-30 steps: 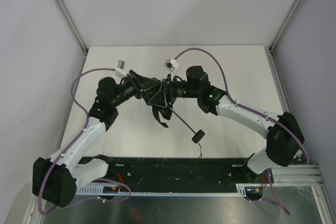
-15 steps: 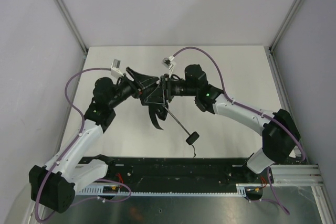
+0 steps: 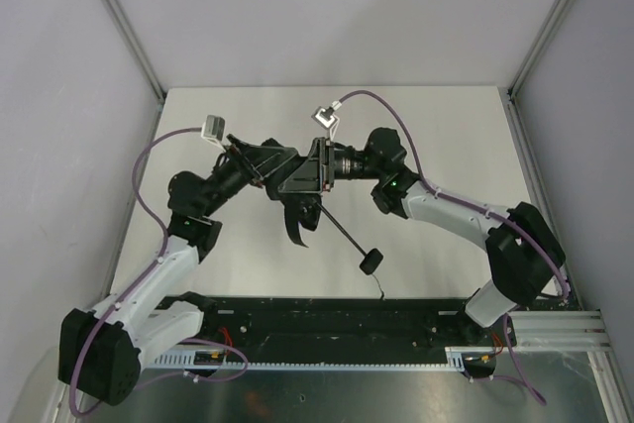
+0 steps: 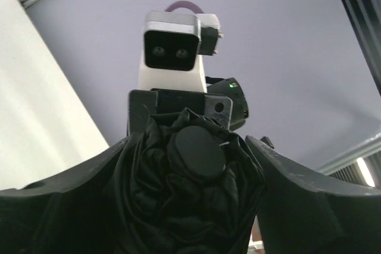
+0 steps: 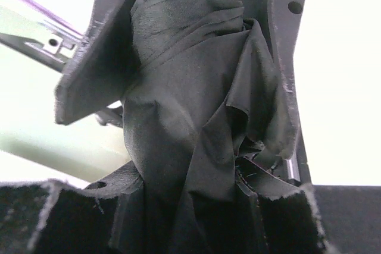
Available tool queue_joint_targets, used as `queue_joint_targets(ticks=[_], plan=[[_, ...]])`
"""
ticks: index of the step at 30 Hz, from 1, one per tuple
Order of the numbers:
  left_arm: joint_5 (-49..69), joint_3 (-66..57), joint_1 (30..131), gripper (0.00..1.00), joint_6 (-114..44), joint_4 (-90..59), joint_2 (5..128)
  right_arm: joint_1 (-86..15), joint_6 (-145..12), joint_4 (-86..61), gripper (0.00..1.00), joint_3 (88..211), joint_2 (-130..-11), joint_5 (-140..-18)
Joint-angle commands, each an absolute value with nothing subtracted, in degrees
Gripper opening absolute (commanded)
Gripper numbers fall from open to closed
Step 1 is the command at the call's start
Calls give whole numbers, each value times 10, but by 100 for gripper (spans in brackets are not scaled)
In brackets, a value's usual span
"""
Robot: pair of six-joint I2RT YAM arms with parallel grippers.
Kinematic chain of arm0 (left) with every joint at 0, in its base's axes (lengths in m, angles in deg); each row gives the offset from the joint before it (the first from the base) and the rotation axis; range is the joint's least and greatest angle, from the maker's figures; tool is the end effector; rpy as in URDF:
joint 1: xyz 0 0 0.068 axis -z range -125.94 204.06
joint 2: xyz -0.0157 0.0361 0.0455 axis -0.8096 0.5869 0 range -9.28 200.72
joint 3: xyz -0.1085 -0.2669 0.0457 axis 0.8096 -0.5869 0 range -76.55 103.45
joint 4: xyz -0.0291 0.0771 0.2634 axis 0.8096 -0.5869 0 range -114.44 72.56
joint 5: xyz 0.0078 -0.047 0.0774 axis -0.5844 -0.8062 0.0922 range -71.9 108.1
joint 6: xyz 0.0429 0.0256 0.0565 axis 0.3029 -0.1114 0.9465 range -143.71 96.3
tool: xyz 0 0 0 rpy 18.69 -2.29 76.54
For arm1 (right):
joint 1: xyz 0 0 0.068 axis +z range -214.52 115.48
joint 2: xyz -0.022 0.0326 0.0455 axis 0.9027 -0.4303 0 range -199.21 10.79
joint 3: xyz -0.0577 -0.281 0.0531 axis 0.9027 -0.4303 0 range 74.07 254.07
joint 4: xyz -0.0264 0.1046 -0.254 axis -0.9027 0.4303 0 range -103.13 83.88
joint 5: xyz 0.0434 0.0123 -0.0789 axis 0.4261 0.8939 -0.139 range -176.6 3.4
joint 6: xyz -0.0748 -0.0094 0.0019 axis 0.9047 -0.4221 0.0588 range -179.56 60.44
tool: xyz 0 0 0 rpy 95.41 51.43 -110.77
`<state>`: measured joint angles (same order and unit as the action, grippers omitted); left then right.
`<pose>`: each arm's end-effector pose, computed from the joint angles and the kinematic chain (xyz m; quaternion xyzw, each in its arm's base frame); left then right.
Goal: Put away the umbrella
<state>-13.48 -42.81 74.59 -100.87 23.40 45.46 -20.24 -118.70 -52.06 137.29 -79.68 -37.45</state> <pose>0.2146 -0.1159 0.3511 -0.0664 0.5925 -0.6959 0.4004 0.2489 0.3098 0.3544 -0.2455 0.6112 0.7162 0.2308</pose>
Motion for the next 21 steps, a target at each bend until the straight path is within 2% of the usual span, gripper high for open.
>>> queue_joint_targets(ticks=[1, 5, 9, 11, 13, 17, 21], plan=[[-172, -413, 751, 71, -1032, 326, 468, -211, -1298, -691, 0, 1378, -810, -330], [-165, -411, 754, 51, -1028, 334, 470, -213, -1329, -716, 0, 1378, -826, -322], [-165, -398, 758, 15, -1021, 334, 482, -213, -1341, -724, 0, 1377, -833, -321], [-155, -398, 758, 4, -1015, 334, 481, -214, -1329, -708, 0, 1377, -831, -322], [-144, -399, 759, 1, -1006, 334, 478, -216, -1298, -667, 13, 1377, -819, -331], [-107, -400, 758, 0, -973, 334, 468, -221, -1189, -518, 61, 1377, -766, -378], [-95, -384, 755, 0, -945, 340, 473, -244, -1115, -400, 91, 1377, -699, -418]])
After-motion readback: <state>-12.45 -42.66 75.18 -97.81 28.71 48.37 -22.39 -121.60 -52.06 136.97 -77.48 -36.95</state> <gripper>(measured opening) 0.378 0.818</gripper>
